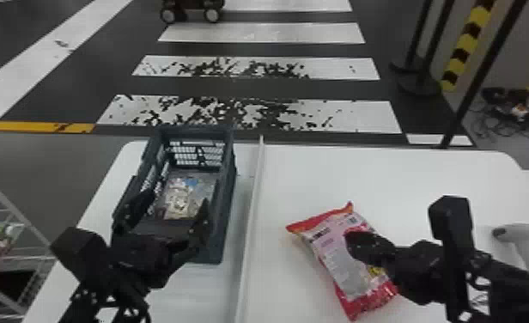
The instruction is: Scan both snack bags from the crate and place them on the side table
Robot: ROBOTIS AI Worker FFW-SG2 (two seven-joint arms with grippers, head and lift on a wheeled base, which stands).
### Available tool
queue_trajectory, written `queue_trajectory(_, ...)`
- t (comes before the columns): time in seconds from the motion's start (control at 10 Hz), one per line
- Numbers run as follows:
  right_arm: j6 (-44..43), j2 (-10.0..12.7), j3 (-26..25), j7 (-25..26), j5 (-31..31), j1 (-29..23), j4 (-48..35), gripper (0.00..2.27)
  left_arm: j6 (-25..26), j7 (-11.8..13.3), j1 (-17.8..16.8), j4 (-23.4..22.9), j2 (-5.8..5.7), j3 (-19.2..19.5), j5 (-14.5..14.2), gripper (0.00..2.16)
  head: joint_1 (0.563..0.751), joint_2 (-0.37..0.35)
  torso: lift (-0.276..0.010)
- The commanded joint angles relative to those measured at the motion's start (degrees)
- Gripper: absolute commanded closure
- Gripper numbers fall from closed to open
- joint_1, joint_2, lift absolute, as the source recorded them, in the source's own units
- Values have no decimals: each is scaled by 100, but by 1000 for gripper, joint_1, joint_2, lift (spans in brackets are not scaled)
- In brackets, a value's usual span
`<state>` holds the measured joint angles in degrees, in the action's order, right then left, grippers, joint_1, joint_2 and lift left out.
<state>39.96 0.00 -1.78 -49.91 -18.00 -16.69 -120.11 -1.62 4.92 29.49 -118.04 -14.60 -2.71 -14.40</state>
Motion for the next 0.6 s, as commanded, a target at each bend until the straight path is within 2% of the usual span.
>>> queue_trajectory(0.0,-132,5,301,34,25,95,234,2219,0,0,13,0,-8,7,7,39,695,85,-98)
queue_trajectory(0.1,-238,5,433,52,33,192,418,2219,0,0,13,0,-8,7,-2,39,695,111,-98)
queue_trajectory(0.3,-976,5,451,34,262,508,1113,2219,0,0,22,9,-43,25,-10,39,695,142,-98)
queue_trajectory(0.5,-1134,5,407,34,174,684,1368,2219,0,0,22,9,-60,60,-45,39,695,164,-98)
